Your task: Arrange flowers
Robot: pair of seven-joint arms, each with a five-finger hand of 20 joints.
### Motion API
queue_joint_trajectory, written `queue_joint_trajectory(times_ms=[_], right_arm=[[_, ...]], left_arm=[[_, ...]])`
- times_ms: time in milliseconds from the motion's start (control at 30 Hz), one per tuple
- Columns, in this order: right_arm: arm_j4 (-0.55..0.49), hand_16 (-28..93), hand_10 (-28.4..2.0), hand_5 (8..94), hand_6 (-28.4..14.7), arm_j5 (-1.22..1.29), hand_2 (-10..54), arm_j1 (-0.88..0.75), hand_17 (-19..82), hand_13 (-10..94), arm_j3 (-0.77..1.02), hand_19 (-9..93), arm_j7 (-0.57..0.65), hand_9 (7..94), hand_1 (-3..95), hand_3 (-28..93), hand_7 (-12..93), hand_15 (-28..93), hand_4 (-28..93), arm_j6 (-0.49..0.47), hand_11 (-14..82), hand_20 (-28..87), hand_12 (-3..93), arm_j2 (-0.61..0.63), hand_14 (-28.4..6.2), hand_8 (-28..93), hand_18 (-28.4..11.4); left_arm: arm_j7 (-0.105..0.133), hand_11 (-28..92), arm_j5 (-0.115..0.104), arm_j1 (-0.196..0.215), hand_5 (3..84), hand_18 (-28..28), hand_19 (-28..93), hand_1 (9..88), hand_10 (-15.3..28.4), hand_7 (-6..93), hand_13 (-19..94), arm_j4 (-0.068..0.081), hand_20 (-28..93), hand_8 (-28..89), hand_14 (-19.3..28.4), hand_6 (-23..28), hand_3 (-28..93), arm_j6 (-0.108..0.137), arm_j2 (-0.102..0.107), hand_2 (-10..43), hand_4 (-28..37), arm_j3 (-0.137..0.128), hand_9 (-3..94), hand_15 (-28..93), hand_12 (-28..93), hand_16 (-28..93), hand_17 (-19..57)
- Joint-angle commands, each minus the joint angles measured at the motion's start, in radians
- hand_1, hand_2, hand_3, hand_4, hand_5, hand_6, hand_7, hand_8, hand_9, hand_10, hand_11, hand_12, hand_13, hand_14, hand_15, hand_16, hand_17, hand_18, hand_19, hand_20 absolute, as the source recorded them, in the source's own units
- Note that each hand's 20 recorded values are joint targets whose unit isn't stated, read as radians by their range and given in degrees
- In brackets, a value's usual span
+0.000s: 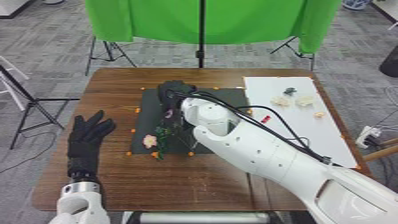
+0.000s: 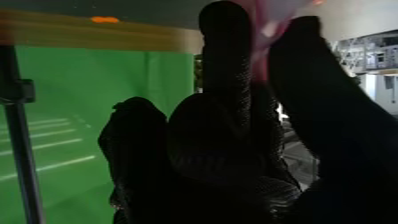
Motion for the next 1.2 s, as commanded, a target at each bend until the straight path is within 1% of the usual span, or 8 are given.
queue_joint_trajectory(times_ms=[33, 533, 700, 767, 867, 1033, 1133, 1200], right_arm=[[0.001, 36, -10.9, 62.6, 3.1, 0.005, -9.5, 0.004, 69, 90, 0.003, 93, 0.009, 80.8, 42.3, 69, 18, 67, -23, -0.003, 23.5, 67, 26.7, -0.01, -1.4, -11, -10.0], [-0.044, 36, -11.9, 59.7, 1.1, 0.139, -9.5, 0.003, 68, 89, 0.022, 93, 0.043, 78.6, 38.1, 69, 17, 67, -24, 0.04, 23.1, 67, 22.8, 0.019, -2.1, -10, -10.9], [-0.28, 36, -11.7, 59.8, 0.8, 0.151, -9.5, 0.013, 67, 88, 0.05, 93, 0.072, 76.3, 37.4, 69, 17, 67, -24, 0.1, 22.8, 67, 22.8, 0.246, -2.4, -10, -11.5], [-0.423, 36, -11.6, 59.8, 0.8, 0.159, -9.5, -0.035, 66, 87, 0.13, 93, 0.108, 75.1, 36.9, 69, 17, 67, -23, 0.087, 22.9, 66, 23.0, 0.377, -3.2, -10, -11.8], [-0.568, 35, -12.0, 60.4, 0.8, 0.231, -9.5, -0.137, 64, 86, 0.326, 93, 0.162, 73.8, 36.4, 69, 17, 67, -23, -0.046, 22.6, 65, 23.3, 0.517, -3.8, -10, -12.2], [-0.667, 35, -14.0, 60.4, -0.3, 0.189, -9.5, -0.398, 62, 84, 0.637, 93, 0.233, 71.1, 36.5, 68, 15, 66, -20, -0.032, 21.2, 63, 23.8, 0.686, -4.7, -9, -12.7], [-0.66, 34, -15.5, 57.0, -1.1, 0.194, -9.5, -0.573, 58, 80, 0.838, 93, 0.29, 66.1, 36.3, 67, 13, 66, -19, -0.067, 18.9, 58, 23.7, 0.689, -6.4, -8, -13.8], [-0.641, 33, -15.9, 54.7, -1.8, 0.199, -9.5, -0.649, 56, 79, 0.923, 93, 0.313, 62.6, 35.4, 67, 12, 66, -18, -0.076, 17.9, 57, 23.8, 0.687, -7.1, -7, -14.5]], left_arm=[[-0.019, 22, -0.002, -0.005, 44.6, 11.2, 15, 16.1, 15.5, 8.3, 36, 0.008, 16, -7, 18.5, 7.9, 57, -0.013, 0.001, 22.0, -28.3, 0.009, 47.6, 31, 9, -7, 2.9], [-0.032, 23, 0.002, -0.029, 44.7, 11.5, 15, 16.0, 15.4, 8.6, 36, 0.021, 16, -7, 18.6, 7.8, 58, -0.034, 0.011, 18.9, -28.3, 0.012, 47.6, 31, 9, -7, 2.7], [-0.033, 23, 0.002, -0.027, 44.8, 11.5, 15, 16.4, 15.4, 8.4, 36, 0.022, 16, -7, 18.6, 7.8, 58, -0.051, 0.001, 18.6, -28.3, 0.006, 47.7, 31, 9, -7, 2.7], [-0.029, 23, 0.002, -0.018, 44.8, 11.5, 15, 16.3, 15.4, 8.5, 36, 0.021, 16, -7, 18.6, 7.8, 58, -0.049, -0.007, 18.5, -28.3, -0.007, 47.7, 31, 9, -7, 2.7], [-0.021, 23, 0.001, 0.0, 45.0, 11.6, 16, 15.6, 15.5, 8.9, 36, 0.008, 16, -7, 18.7, 7.6, 59, -0.008, -0.019, 18.2, -28.3, -0.017, 47.7, 31, 10, -6, 2.5], [-0.003, 23, 0.015, 0.016, 45.4, 11.8, 16, 14.7, 15.3, 9.1, 36, 0.018, 16, -7, 18.9, 7.6, 62, -0.075, -0.018, 15.3, -28.3, -0.042, 48.0, 32, 10, -6, 2.5], [0.017, 23, 0.011, 0.015, 45.3, 11.5, 14, 14.9, 15.2, 9.1, 37, 0.022, 16, -7, 18.8, 7.4, 64, -0.062, -0.017, 13.0, -28.3, -0.046, 48.1, 32, 10, -7, 3.2], [0.016, 23, 0.018, 0.016, 45.4, 11.1, 14, 14.9, 15.2, 9.2, 37, 0.021, 16, -7, 18.8, 7.4, 66, -0.079, -0.015, 11.4, -28.3, -0.054, 48.1, 31, 10, -7, 3.8]])
